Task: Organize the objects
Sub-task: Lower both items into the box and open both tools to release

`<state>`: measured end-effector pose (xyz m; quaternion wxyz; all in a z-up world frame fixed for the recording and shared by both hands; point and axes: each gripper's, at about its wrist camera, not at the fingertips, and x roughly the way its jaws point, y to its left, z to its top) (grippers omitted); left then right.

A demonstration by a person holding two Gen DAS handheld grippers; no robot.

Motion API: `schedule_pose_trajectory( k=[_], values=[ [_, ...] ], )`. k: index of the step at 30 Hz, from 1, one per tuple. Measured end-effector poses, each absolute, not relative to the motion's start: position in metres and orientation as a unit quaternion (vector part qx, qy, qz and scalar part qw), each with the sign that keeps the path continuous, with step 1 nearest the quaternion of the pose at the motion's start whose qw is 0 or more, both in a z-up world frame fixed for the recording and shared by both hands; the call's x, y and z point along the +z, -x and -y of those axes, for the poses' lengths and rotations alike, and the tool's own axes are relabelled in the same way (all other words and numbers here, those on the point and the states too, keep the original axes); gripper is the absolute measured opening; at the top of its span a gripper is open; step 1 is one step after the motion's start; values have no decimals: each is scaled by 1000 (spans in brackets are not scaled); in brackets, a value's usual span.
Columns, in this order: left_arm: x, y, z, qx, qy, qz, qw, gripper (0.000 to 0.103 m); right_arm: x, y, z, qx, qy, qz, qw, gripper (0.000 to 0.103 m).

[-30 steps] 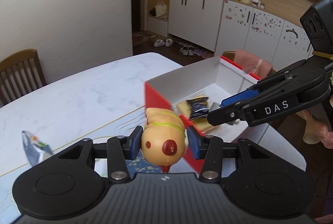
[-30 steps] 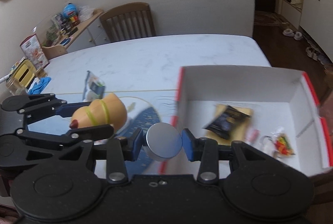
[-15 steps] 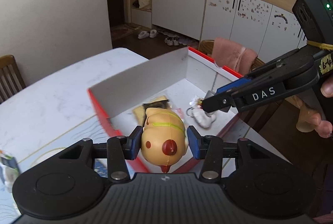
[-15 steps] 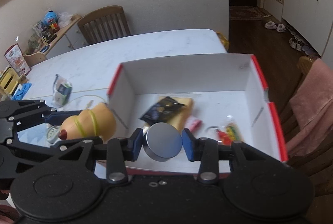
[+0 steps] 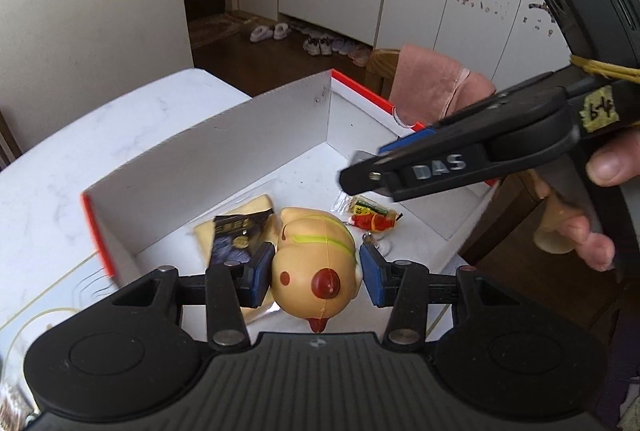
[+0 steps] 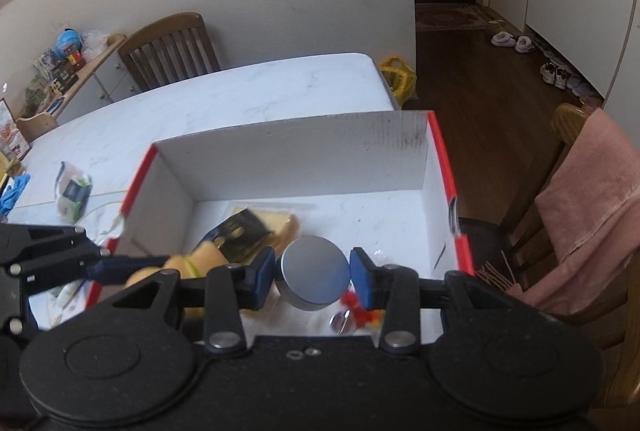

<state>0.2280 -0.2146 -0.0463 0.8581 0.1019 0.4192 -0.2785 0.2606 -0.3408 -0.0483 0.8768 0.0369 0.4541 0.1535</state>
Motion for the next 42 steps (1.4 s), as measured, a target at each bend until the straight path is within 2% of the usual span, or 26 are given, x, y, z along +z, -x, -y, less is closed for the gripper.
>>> schedule_pose_trajectory(
  k=[9,14,33,35,38,42],
  values=[
    [-67,-254,247,-272,-128,-448,842,45,-71,-303,333,135,-7,-481,866,40],
    [-77,-268,250,-268,-110,-474,831,45,-88,-318,327,129,16,-506,852,40],
    [-92,-270,250,-276,-113,-504,810,46,-115,-327,319,125,30,-541,831,42],
    [-91,-269,248,-274,-109,-506,810,49,-114,-327,320,122,30,-539,833,43],
    [-87,-266,247,-275,-110,-498,815,61,-111,-327,323,124,27,-537,834,44],
    [-82,-263,245,-277,-110,-487,821,62,-106,-328,322,125,27,-532,837,45]
  ],
)
